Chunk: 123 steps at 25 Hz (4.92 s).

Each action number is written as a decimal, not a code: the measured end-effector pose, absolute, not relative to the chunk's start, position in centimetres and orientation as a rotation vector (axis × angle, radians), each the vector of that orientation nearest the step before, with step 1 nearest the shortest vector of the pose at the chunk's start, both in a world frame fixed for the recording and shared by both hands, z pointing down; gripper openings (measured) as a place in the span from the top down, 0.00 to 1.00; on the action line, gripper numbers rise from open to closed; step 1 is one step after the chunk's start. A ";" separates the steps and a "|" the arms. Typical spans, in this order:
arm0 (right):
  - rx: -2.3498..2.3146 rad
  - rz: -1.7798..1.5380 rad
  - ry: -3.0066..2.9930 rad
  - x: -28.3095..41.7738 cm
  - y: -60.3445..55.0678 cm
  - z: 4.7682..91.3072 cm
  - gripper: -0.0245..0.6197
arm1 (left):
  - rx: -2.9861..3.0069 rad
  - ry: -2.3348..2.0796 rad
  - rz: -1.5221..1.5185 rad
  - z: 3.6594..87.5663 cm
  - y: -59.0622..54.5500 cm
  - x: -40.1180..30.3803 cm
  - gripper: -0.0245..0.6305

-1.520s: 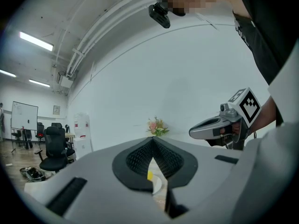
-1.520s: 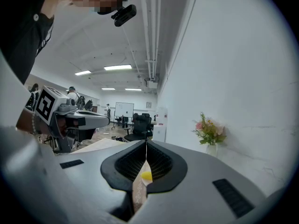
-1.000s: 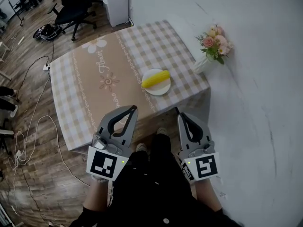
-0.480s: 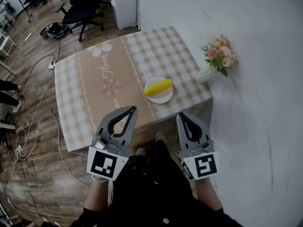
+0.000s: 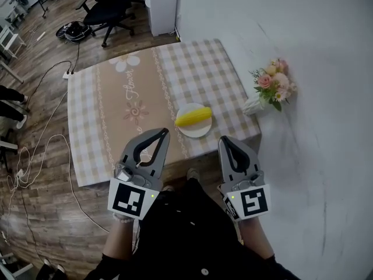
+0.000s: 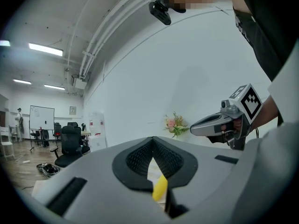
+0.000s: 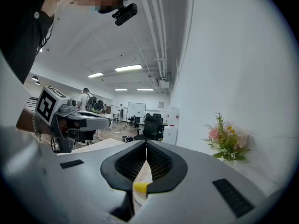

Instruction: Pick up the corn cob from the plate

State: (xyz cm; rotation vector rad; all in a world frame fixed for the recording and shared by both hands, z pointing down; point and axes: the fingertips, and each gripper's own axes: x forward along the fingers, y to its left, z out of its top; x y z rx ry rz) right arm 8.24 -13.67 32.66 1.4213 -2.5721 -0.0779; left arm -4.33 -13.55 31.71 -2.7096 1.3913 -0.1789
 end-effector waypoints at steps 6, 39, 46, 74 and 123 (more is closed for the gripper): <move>1.370 -0.069 -2.605 8.5 -15.7 33.0 0.90 | -2.684 1.442 -0.199 32.0 -14.9 -3.8 0.94; 1.367 0.102 -2.562 16.4 -20.4 37.3 0.90 | -2.790 1.203 -0.499 40.3 -23.0 6.1 0.94; 1.415 0.164 -2.528 18.3 -20.3 38.5 0.90 | -2.851 1.123 -0.666 44.7 -24.3 7.6 0.79; 1.478 0.262 -2.411 22.8 -19.3 40.8 0.90 | -2.882 0.883 -1.306 61.0 -27.6 9.5 0.52; 1.308 0.159 -2.528 16.7 -19.2 38.9 0.90 | -3.028 1.291 -1.167 55.9 -26.5 5.2 0.58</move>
